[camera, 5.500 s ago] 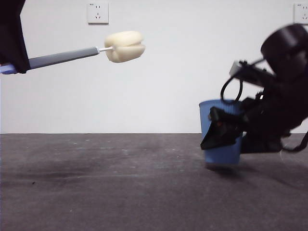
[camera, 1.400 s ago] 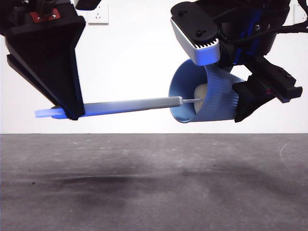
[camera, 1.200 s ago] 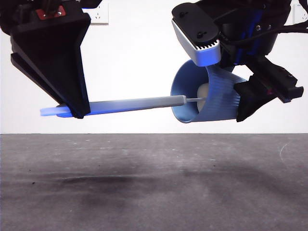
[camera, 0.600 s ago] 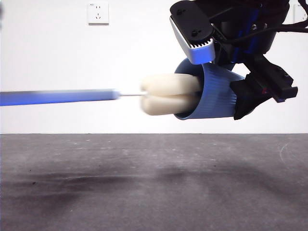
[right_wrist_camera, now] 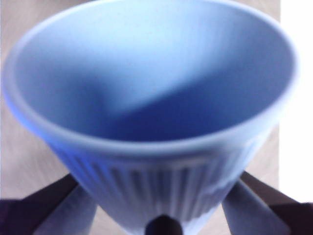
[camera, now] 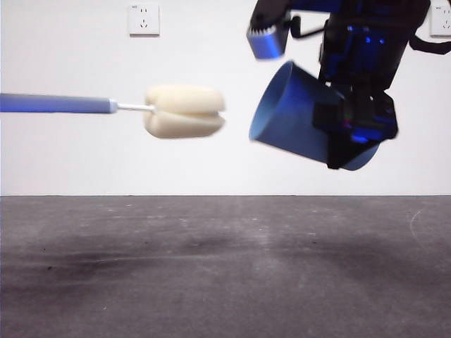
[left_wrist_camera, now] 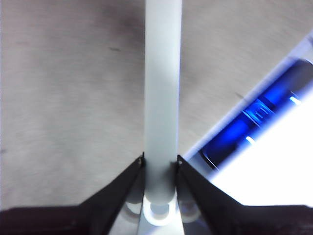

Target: Pick up the cup brush,pick up the cup,insert the brush into the cup,clean the cup,put the cup brush back,put the cup back to the fixed position on the table

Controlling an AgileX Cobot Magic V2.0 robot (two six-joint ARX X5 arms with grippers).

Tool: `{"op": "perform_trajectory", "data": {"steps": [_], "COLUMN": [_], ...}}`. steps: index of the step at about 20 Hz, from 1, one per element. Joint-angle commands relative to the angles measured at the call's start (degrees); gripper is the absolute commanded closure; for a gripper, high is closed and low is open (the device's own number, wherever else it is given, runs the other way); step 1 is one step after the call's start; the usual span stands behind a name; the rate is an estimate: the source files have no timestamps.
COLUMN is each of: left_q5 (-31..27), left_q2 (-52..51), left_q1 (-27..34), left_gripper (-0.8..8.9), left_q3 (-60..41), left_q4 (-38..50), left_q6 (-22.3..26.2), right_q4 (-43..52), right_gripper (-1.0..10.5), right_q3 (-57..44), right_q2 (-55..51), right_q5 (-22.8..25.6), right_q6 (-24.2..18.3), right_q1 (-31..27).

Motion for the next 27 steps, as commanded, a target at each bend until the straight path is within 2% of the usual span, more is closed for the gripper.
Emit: {"op": "perform_trajectory", "data": {"steps": [1,4,6,7,10,12,18,21,27], "left_q5": [-2.1,-2.1,-2.3,-2.2,-1.5,1.9,2.3,2.4,2.3], "left_q2": [0.0,1.4,3.8,5.3,11.3,15.3,27.2,32.3,38.0], "left_q1": [0.7,2.9,5.6,7.4,11.5,13.2,13.6,13.5,14.3], "left_gripper": [8.22,8.23,8.23,8.23,8.23,8.23,8.23,8.23,8.22], "left_q3": [-0.7,-0.7,-0.7,-0.7,-0.7,-0.7,-0.7,-0.7,-0.7], "left_q4": [4.7,15.5,20.7,22.2,26.5,30.8,37.1,40.3,45.5], "left_q6": [-5.7,-10.7,-12.5,-13.0,-15.5,-17.6,-24.0,-24.0,-24.9], "right_q4": [0.2,0.2,0.4,0.4,0.4,0.4,0.0,-1.2,-4.3], "right_gripper": [9.6,9.6,9.6,9.6,9.6,9.6,9.6,9.6,9.6], "right_q3": [0.2,0.2,0.2,0.2,0.2,0.2,0.2,0.2,0.2], "right_q2": [-2.8,-8.2,-12.5,-14.5,-20.5,-24.3,-32.3,-34.4,-35.0], "right_q5": [-1.7,-9.3,-12.3,-13.7,-15.1,-15.2,-15.2,-16.7,-16.6], "right_q6": [21.2,37.4,42.6,43.8,45.6,45.6,45.5,45.6,45.6], "right_q1": [0.1,0.1,0.1,0.1,0.1,0.1,0.1,0.1,0.1]}}
